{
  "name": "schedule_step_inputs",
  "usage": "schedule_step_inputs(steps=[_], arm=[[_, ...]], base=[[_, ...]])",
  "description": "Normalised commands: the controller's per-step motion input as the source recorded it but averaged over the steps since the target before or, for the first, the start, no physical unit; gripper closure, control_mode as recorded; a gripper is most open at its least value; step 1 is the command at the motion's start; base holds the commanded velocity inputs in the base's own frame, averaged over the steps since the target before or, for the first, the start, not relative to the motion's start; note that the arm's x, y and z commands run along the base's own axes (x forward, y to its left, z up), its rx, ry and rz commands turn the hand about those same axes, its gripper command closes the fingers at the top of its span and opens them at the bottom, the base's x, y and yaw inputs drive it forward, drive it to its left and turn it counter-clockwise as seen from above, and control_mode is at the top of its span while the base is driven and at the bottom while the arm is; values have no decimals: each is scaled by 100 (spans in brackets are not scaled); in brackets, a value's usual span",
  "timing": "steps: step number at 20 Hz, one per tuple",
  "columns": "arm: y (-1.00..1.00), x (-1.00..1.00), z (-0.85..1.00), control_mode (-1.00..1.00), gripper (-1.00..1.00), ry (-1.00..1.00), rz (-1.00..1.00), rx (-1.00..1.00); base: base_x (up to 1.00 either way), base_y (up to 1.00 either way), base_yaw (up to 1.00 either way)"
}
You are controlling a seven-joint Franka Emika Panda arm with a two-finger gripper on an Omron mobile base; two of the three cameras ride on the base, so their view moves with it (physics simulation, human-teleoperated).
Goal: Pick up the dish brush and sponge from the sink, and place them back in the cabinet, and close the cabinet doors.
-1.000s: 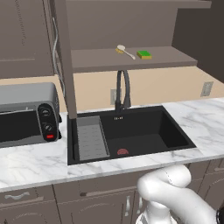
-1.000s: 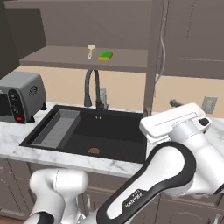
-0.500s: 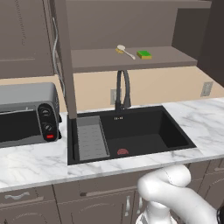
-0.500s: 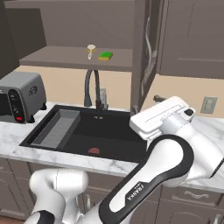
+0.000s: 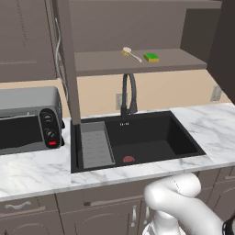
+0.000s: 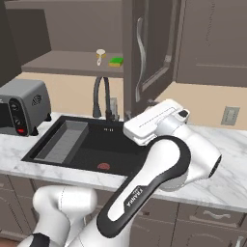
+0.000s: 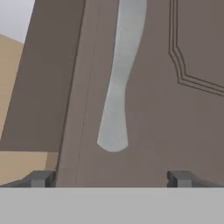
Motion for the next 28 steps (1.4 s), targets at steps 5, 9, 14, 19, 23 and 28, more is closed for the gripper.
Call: schedule_step_inputs(steps=[5,9,14,19,23,28], arm=[[56,59,0,-100,-100,0,1,0],[50,57,0,-100,-100,0,1,0],[43,56,0,-100,-100,0,0,0],[39,55,0,-100,-100,0,0,0],[33,49,0,-100,-100,0,0,0],[29,43,0,-100,-100,1,0,0]], base=[[0,0,0],[0,0,0],[0,0,0],[0,0,0],[0,0,0],[0,0,0]])
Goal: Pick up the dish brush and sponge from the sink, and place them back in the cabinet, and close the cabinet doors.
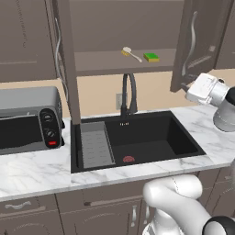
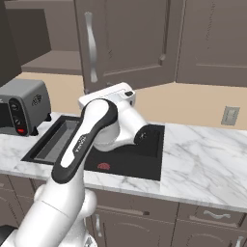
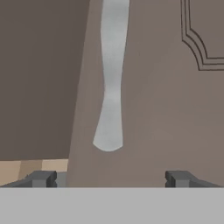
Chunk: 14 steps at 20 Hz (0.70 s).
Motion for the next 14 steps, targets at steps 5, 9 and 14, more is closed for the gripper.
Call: schedule_step_inputs(steps=[5,9,14], arm=[[20,43,0,-100,-100,5,0,0],[11,39,0,-100,-100,4,0,0],[8,30,0,-100,-100,1,-3,0]], base=[[0,0,0],[0,0,0],[0,0,0]])
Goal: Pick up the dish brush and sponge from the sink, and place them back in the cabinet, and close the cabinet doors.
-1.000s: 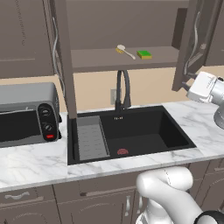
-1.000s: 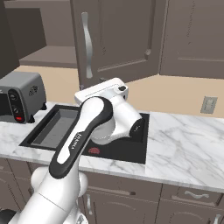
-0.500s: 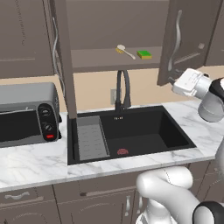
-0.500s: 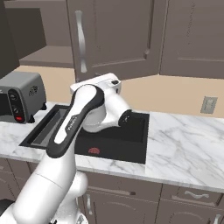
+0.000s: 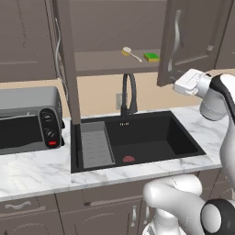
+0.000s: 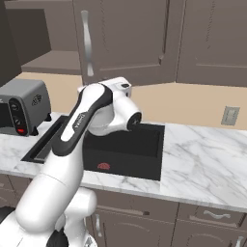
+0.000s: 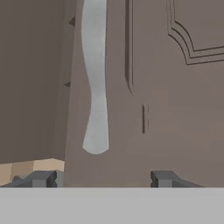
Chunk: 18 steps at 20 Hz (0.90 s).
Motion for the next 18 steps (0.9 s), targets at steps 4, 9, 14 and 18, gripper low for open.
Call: schedule_step_inputs(steps=[4,9,14,18], arm=[[6,28,0,-100,-100,0,-8,0],[10,36,0,-100,-100,0,-12,0],[10,37,0,-100,-100,0,-12,0],[8,42,0,-100,-100,0,-12,0]], base=[[0,0,0],[0,0,0],[0,0,0],[0,0,0]])
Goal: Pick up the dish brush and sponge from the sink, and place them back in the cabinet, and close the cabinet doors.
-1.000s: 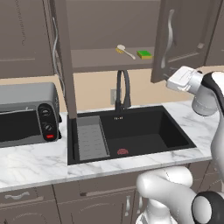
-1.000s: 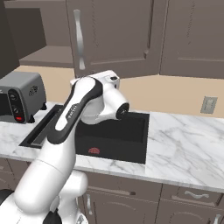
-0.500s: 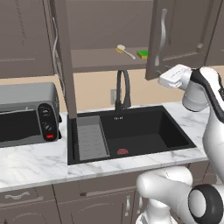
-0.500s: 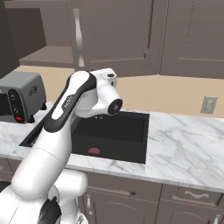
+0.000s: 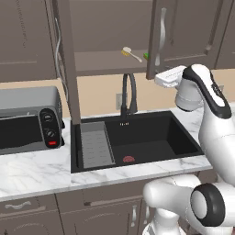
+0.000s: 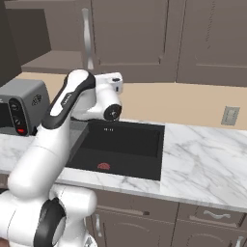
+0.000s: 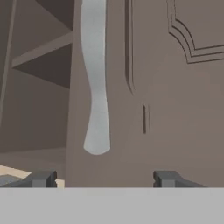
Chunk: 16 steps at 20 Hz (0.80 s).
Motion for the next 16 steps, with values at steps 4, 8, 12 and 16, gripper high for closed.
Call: schedule_step_inputs(steps=[4,8,12,16], arm=[[3,40,0,-100,-100,0,-11,0],[0,37,0,-100,-100,0,-5,0],[0,31,0,-100,-100,0,-3,0],[0,28,0,-100,-100,0,-4,0]], base=[[0,0,0],[0,0,0],[0,0,0],[0,0,0]])
